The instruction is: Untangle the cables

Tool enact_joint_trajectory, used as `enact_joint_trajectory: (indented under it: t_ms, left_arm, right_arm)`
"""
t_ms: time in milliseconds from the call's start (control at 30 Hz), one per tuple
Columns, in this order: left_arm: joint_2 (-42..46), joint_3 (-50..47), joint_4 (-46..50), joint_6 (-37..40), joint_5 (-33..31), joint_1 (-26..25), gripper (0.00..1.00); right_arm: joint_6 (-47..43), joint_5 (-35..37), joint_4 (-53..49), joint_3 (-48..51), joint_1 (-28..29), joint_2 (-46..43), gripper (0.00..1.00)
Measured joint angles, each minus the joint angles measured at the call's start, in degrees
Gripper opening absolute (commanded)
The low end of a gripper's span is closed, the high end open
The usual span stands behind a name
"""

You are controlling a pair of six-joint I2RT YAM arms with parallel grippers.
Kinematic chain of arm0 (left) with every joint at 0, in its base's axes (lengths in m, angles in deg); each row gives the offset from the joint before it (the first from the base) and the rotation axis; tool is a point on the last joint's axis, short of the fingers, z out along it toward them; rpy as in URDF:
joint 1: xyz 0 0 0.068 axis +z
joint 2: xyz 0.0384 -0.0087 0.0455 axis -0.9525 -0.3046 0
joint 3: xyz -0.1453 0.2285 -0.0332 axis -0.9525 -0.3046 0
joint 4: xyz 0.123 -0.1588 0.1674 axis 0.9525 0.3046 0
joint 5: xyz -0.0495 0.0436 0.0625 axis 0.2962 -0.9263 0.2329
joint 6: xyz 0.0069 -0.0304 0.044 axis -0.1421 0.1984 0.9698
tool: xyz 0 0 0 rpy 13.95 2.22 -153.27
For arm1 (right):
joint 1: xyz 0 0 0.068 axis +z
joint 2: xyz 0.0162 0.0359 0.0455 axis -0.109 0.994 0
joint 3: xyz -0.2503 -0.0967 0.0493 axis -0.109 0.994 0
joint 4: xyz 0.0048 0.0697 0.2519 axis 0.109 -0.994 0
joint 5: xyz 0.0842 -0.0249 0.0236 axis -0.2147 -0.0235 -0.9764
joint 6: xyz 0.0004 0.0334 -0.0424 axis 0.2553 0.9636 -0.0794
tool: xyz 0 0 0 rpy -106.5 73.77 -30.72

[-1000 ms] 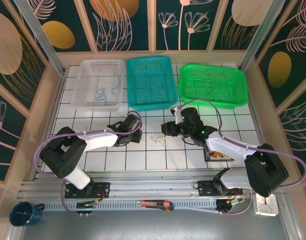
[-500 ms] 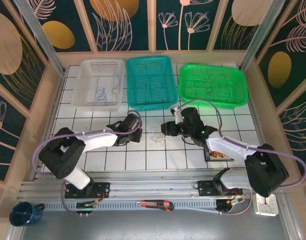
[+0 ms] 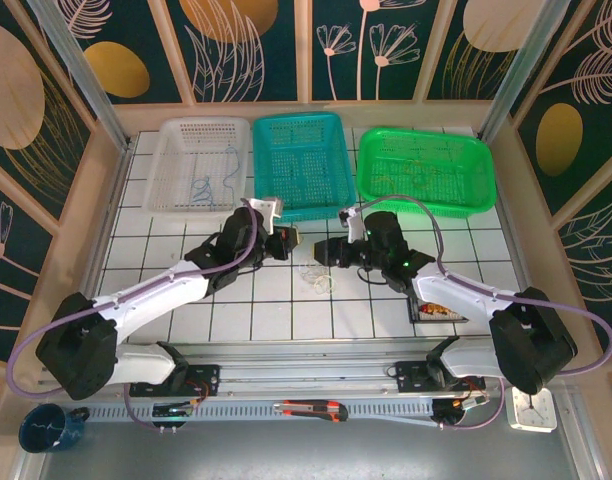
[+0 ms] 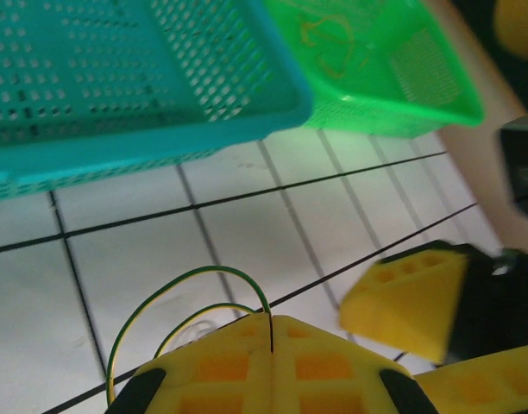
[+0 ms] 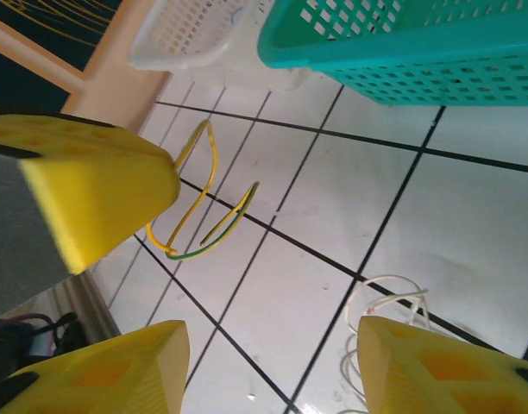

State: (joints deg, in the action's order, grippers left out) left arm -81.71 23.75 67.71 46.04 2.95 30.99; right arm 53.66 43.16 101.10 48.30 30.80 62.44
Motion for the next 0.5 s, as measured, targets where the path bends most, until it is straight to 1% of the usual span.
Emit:
enact_joint_trajectory:
  t_ms: [233, 500]
  left_arm:
    - [1.4, 0.0, -4.0, -2.6, 2.8, 0.0, 0.0]
    - [1.4, 0.0, -5.6, -3.6, 3.5, 0.0, 0.0]
  right_arm:
    - [4.9, -2.0, 4.9, 0.1, -0.9, 0.0, 0.58]
    - [11.7, -4.0, 11.0, 2.4, -2.2, -1.6, 0.61]
